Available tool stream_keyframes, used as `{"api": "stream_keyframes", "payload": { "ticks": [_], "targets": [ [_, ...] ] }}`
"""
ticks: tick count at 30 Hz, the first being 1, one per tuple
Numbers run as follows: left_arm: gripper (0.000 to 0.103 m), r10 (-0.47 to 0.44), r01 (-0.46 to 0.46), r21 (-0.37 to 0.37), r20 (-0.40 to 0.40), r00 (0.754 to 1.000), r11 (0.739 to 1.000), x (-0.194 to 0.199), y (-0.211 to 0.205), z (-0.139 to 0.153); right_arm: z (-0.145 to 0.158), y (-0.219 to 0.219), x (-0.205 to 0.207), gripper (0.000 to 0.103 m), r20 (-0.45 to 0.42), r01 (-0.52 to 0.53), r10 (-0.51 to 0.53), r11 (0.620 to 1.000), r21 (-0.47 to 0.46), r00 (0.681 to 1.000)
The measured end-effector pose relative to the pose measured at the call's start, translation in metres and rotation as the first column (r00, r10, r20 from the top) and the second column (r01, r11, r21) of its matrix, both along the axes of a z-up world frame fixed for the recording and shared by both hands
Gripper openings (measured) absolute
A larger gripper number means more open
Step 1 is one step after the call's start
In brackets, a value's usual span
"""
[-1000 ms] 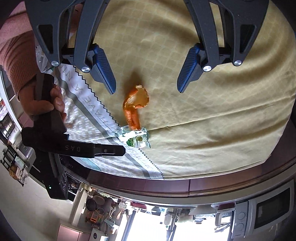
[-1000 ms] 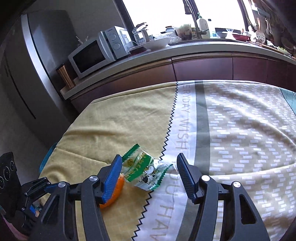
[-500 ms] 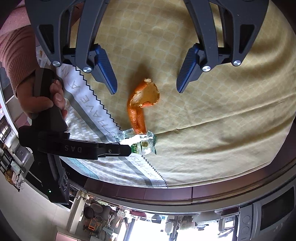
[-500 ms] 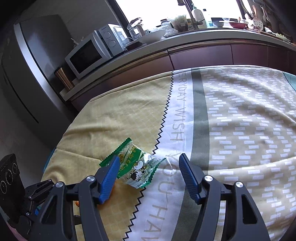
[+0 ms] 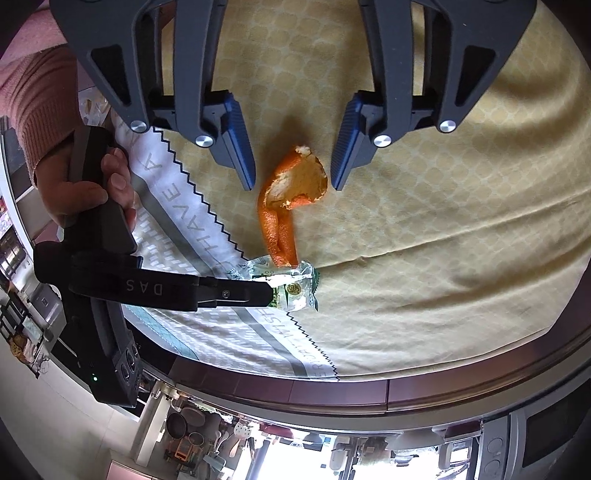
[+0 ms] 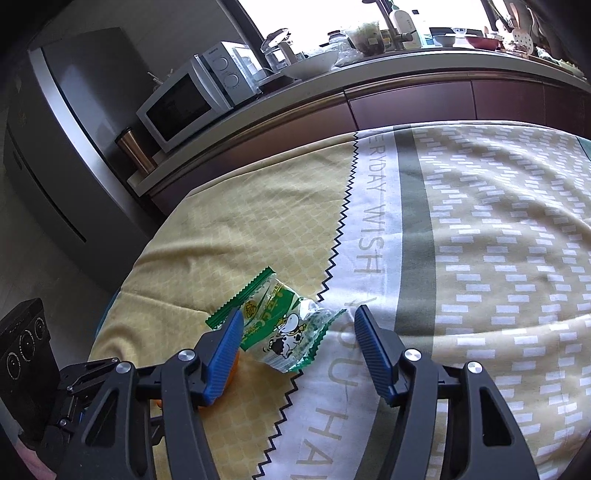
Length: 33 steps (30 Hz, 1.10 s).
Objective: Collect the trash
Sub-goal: 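Grasp the orange peel with the left tool while the right tool grasps the clear wrapper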
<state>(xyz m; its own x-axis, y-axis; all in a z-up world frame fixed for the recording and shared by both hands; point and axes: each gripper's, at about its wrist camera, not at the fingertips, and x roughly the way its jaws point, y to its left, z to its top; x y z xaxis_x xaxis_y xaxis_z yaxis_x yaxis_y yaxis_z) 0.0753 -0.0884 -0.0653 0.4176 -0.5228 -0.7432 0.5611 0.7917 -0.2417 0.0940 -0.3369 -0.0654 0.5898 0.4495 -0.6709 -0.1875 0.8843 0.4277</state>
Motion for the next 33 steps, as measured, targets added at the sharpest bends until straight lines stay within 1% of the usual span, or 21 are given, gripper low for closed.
{"api": "stream_keyframes", "payload": {
  "ticks": [1, 2, 3, 5, 6, 8, 13, 14, 17, 19, 28, 30, 33],
  "targets": [
    [0.033, 0.001, -0.001, 0.0, 0.001, 1.0, 1.0, 0.0, 0.0, 0.0, 0.0, 0.001, 0.0, 0.052, -0.003, -0.004, 0.004, 1.0, 0.001, 1.0],
    [0.031, 0.0, 0.0, -0.001, -0.001, 1.0, 1.0, 0.0, 0.001, 0.0, -0.001, 0.001, 0.0, 0.051, -0.005, -0.006, 0.006, 1.0, 0.002, 1.0],
    [0.03, 0.0, 0.0, -0.003, -0.003, 1.0, 1.0, 0.0, 0.001, -0.001, -0.001, 0.0, 0.0, 0.05, -0.005, -0.008, 0.008, 1.0, 0.004, 1.0],
    [0.026, 0.002, -0.002, -0.008, 0.0, 1.0, 1.0, 0.0, 0.001, 0.0, -0.001, 0.0, -0.001, 0.042, -0.006, -0.013, 0.013, 1.0, 0.007, 1.0],
    [0.024, 0.004, -0.004, -0.01, 0.0, 1.0, 1.0, 0.0, 0.002, 0.0, -0.002, 0.001, -0.001, 0.039, -0.008, -0.015, 0.015, 1.0, 0.007, 1.0],
    [0.022, 0.008, -0.008, -0.016, -0.001, 1.0, 1.0, 0.0, 0.003, 0.0, -0.002, 0.0, -0.001, 0.032, -0.008, -0.018, 0.018, 1.0, 0.009, 1.0],
    [0.018, 0.017, -0.017, -0.019, 0.009, 1.0, 1.0, -0.002, 0.006, 0.001, -0.002, 0.002, -0.002, 0.023, -0.007, -0.036, 0.036, 0.999, 0.006, 0.999],
    [0.016, 0.017, -0.017, -0.019, 0.012, 1.0, 1.0, -0.003, 0.007, 0.002, -0.001, 0.003, -0.002, 0.018, -0.002, -0.039, 0.039, 0.999, 0.003, 0.999],
    [0.014, 0.022, -0.022, -0.02, 0.018, 1.0, 1.0, -0.003, 0.01, 0.003, 0.001, 0.003, -0.004, 0.014, 0.009, -0.044, 0.044, 0.999, 0.01, 0.999],
    [0.013, 0.029, -0.028, -0.022, 0.023, 0.999, 0.999, -0.003, 0.013, 0.004, 0.001, 0.002, -0.005, 0.013, 0.009, -0.04, 0.04, 0.999, 0.02, 0.999],
    [0.01, 0.041, -0.04, -0.023, 0.058, 0.997, 0.999, -0.012, 0.024, 0.012, 0.004, -0.005, -0.01, 0.012, 0.025, -0.011, 0.01, 0.998, 0.057, 1.0],
    [0.004, 0.042, -0.041, -0.022, 0.065, 0.997, 0.999, -0.013, 0.027, 0.014, 0.005, -0.005, -0.011, 0.012, 0.028, -0.004, 0.003, 0.998, 0.06, 1.0],
    [0.005, 0.053, -0.052, -0.018, 0.071, 0.996, 0.998, -0.015, 0.032, 0.014, 0.005, -0.005, -0.012, 0.012, 0.029, -0.003, 0.001, 0.998, 0.067, 1.0]
  ]
}}
